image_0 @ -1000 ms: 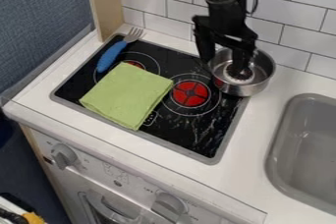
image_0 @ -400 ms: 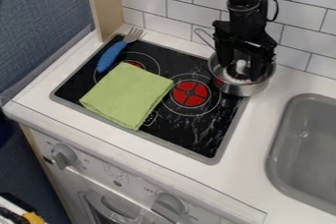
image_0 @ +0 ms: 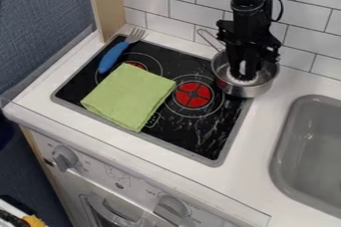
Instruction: Put the white object on the left side of the burners
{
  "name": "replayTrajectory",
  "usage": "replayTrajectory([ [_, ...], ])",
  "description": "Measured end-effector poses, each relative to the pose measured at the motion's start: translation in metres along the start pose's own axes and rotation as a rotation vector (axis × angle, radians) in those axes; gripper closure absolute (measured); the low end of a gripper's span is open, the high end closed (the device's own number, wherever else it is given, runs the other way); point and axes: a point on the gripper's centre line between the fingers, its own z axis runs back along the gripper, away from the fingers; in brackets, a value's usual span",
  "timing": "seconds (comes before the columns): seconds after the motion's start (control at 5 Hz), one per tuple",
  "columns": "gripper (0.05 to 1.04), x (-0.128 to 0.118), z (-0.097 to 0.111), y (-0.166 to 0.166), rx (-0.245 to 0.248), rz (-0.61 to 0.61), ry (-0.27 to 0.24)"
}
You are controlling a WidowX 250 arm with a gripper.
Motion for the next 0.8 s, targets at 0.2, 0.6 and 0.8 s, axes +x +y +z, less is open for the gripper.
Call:
replayTrajectory([
  [0.2,0.852,-0.001,0.0,0.001,0.005,0.003,0.005],
  [0.6,0.853,0.002,0.019,0.002,0.0,0.02,-0.023],
  [0.8,0.853,0.0,0.084,0.038,0.018,0.125,-0.188],
])
